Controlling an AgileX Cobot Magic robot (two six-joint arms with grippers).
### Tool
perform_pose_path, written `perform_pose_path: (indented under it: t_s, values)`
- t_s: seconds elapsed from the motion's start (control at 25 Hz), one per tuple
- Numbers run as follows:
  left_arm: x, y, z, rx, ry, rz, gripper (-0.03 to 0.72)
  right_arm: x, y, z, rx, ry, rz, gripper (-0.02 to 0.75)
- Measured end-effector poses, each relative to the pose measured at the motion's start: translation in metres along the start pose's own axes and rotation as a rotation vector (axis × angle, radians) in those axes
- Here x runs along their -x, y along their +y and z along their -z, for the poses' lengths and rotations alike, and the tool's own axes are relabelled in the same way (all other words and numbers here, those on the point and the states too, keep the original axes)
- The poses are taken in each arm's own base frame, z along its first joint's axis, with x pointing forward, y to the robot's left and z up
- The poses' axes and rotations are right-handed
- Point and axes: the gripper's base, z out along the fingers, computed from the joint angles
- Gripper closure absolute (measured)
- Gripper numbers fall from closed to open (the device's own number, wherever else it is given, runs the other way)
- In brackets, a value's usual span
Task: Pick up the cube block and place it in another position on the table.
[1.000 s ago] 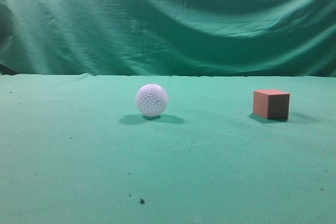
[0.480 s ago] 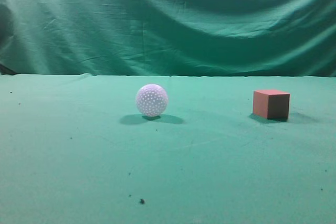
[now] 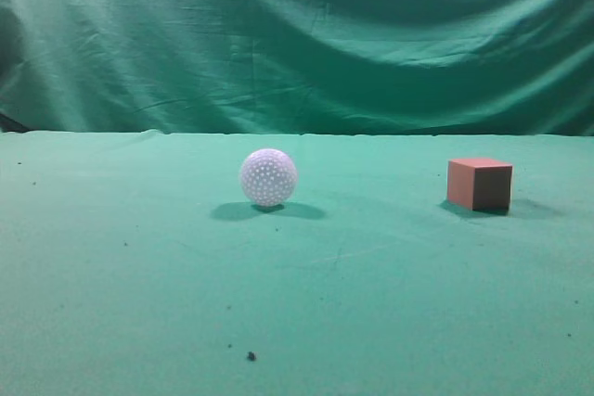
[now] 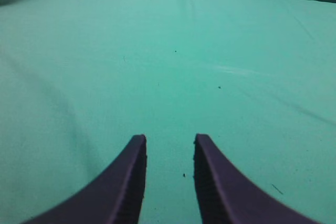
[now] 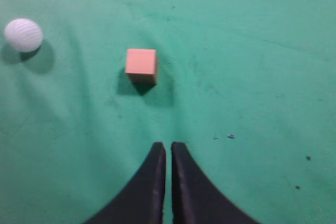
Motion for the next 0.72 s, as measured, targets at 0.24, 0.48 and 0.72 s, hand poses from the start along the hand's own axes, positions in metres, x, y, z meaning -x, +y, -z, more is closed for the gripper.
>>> perform_pose_path:
  t_s: [0.24,0.48,0.72]
  values:
    - [0.0,0.0,0.0,0.0,0.0,0.0,0.426,0.037,0.011,-0.047,0.041,0.187,0.081,0.738]
    - [0.0,0.0,0.0,0.0,0.0,0.0,0.426,0.062,0.014,-0.088,0.047,0.26,0.11,0.507]
    - [0.0,0.0,0.0,0.0,0.0,0.0,0.426,0.064,0.008,-0.128,0.01,0.321,0.041,0.166]
